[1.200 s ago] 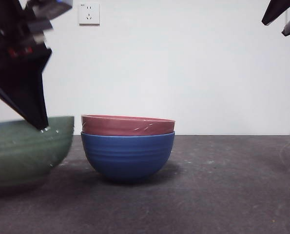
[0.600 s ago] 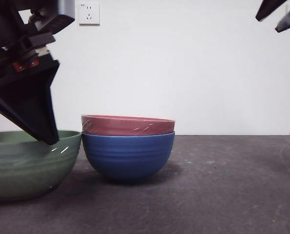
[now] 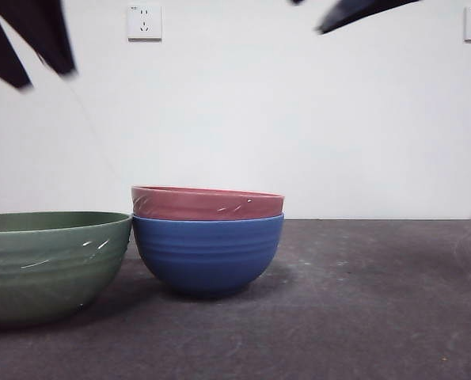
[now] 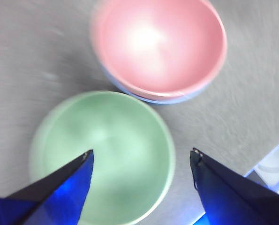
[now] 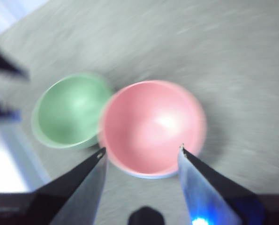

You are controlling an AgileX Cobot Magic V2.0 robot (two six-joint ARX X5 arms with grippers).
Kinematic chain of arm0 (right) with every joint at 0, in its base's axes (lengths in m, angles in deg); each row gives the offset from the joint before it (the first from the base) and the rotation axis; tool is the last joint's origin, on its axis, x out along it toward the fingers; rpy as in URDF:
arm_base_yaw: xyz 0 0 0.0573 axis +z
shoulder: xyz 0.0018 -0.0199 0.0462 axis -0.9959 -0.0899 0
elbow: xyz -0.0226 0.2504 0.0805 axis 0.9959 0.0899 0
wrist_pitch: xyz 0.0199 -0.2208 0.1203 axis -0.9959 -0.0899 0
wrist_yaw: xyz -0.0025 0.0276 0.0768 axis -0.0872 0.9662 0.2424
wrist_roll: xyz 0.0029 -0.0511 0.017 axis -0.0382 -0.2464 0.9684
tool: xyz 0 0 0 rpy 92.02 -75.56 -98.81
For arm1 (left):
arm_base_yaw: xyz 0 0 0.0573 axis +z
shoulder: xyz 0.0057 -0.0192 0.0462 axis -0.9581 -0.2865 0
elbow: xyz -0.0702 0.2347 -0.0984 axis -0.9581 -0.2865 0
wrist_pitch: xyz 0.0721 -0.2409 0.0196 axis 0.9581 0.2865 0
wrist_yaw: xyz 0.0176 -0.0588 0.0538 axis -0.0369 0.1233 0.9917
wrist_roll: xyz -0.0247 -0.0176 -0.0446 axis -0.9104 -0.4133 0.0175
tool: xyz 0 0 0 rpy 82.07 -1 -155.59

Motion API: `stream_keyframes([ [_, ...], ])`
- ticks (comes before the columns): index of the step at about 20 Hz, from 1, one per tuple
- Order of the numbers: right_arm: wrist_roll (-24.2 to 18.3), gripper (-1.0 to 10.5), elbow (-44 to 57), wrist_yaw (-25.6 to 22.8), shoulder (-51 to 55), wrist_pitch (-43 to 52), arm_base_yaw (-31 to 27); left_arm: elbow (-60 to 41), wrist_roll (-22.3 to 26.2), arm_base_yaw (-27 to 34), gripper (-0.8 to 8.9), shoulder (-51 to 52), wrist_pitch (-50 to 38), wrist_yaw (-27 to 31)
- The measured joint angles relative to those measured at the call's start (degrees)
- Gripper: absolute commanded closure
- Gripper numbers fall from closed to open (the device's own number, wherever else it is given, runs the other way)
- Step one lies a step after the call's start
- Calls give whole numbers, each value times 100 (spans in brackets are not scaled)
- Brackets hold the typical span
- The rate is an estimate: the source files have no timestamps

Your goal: Pick up the green bowl on the top,put the green bowl on the left,pick up the red bowl in the middle,put the red bowl on the right

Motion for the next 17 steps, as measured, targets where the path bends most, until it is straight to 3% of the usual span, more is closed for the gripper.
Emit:
stream_keyframes([
  [3, -87, 696, -592, -26, -841, -352, 553, 229, 168, 715, 467, 474, 448, 0],
  [7, -184, 698, -1054, -48, -1766, -420, 1029, 229, 490, 2109, 467, 933, 804, -17],
  [10, -306, 700, -1086, -197, -2286, -402, 1311, 229, 686, 2946, 467, 984, 999, -398],
  [13, -481, 704, -1086, -634, -2780, -282, 1543, 229, 750, 3130, 467, 981, 999, -763],
  [17, -570, 792, -1086, -647, -3187, 11, 1578, 229, 774, 3132, 468, 984, 999, -778],
])
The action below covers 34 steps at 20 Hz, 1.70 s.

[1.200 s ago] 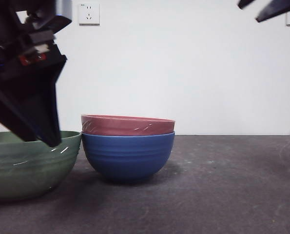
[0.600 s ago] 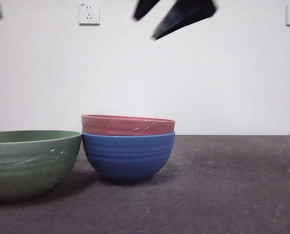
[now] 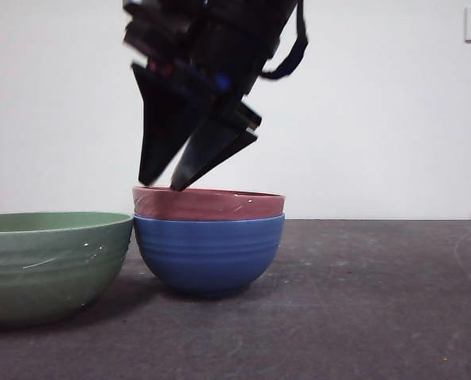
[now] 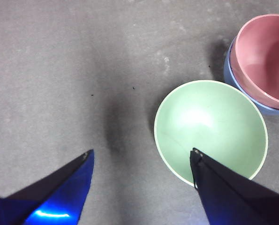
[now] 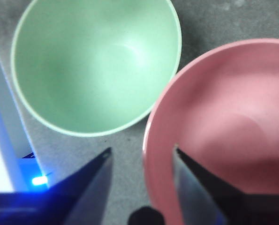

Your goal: Pick up the green bowl on the top,put the green bowl on the left,pick up the red bowl in the middle,put the red bowl on the right

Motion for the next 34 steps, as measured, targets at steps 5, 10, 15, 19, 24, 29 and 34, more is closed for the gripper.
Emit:
stream_keyframes([
  [5, -15, 809, 0, 2, -157, 122, -2, 0, 0, 0, 468, 0, 0, 0],
  [10, -35, 905, 0, -2, -157, 33, -4, 0, 0, 0, 468, -2, -2, 2],
  [15, -76, 963, -9, -31, -157, 107, -2, 0, 13, 0, 468, -2, -2, 4],
  [19, -83, 964, -11, -66, -4, 146, -9, 0, 13, 0, 468, -4, -70, 4],
  [24, -79, 963, -11, -286, 798, 192, -2, 0, 13, 0, 468, -79, -240, -59],
  [29, -81, 964, -11, -1812, 1832, -210, -2, 0, 13, 0, 468, -98, -289, -219],
  [34, 262, 964, -4, -2990, 2771, -1821, -363, 0, 13, 0, 468, -101, -352, -251],
])
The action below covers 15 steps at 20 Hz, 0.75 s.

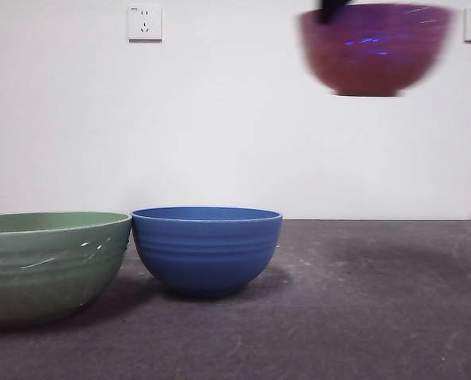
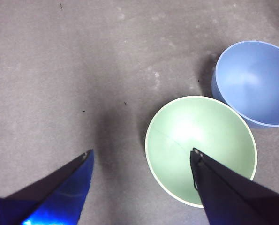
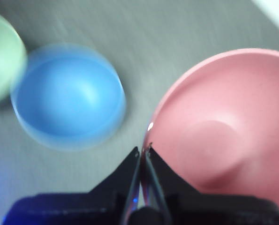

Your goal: Pick up the green bowl on the top,put the green bowl on the left,pick up the red bowl in the middle,put the red bowl on the right

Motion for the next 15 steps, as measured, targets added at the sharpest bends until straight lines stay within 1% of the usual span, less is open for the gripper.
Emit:
stream_keyframes([
  [2, 289, 964, 348, 7, 170, -168, -201, 0, 0, 0, 468, 0, -4, -9],
  [4, 492, 964, 929, 85, 225, 24, -210, 0, 0, 0, 468, 0, -15, -11],
  [7, 699, 964, 1779, 732, 173, 870, -203, 0, 0, 2, 468, 0, -17, -13],
  [9, 861, 964, 2269, 1025, 111, 1561, -201, 0, 0, 0, 468, 0, -17, -13],
  [11, 981, 963, 2522, 1067, -90, 1906, -201, 0, 0, 0, 468, 0, -17, -13],
  [13, 1021, 963, 2581, 1069, -332, 1956, -203, 0, 0, 2, 468, 0, -17, -15],
  [15, 1034, 963, 2581, 1259, -551, 2159, -203, 0, 0, 0, 468, 0, -17, -15],
])
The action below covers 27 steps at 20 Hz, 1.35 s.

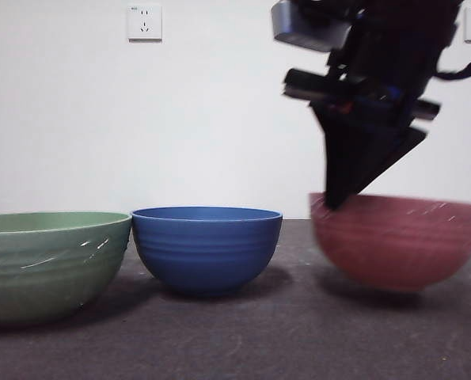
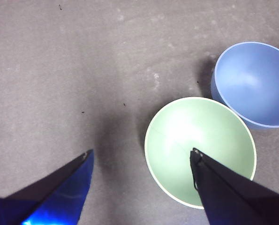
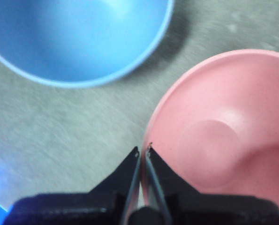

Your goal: Pick up the green bowl on the top,put the green bowl on the left,pick up the red bowl in the middle,put the red bowl on the right

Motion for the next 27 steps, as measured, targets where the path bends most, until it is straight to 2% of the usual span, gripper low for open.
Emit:
stream_keyframes([
  [4, 4, 940, 0, 212, -234, 238, 2, 0, 0, 0, 468, 0, 0, 0],
  [7, 11, 703, 0, 302, -234, 238, 2, 0, 0, 0, 468, 0, 0, -4],
  [9, 52, 674, 0, 323, -212, 236, 2, 0, 0, 2, 468, 0, -4, -37],
  [14, 74, 677, 0, 280, 706, 531, -31, 0, -2, 0, 468, 0, -411, -391],
  [17, 26, 772, 0, 238, 1574, 962, -249, 0, -7, 0, 473, 0, -909, -892],
  [18, -22, 834, 0, 236, 1875, 1108, -382, 0, -20, 0, 512, 0, -1126, -1084],
  [20, -74, 970, 0, 234, 2328, 1233, -686, 0, -55, 0, 799, 0, -1423, -1296],
  [24, -83, 964, 46, 234, 2973, 1189, -1467, -68, -63, 0, 822, 33, -1624, -1338],
  [27, -37, 964, 577, 201, 3637, 1521, -1952, -647, -114, 0, 822, 402, -2140, -1322],
])
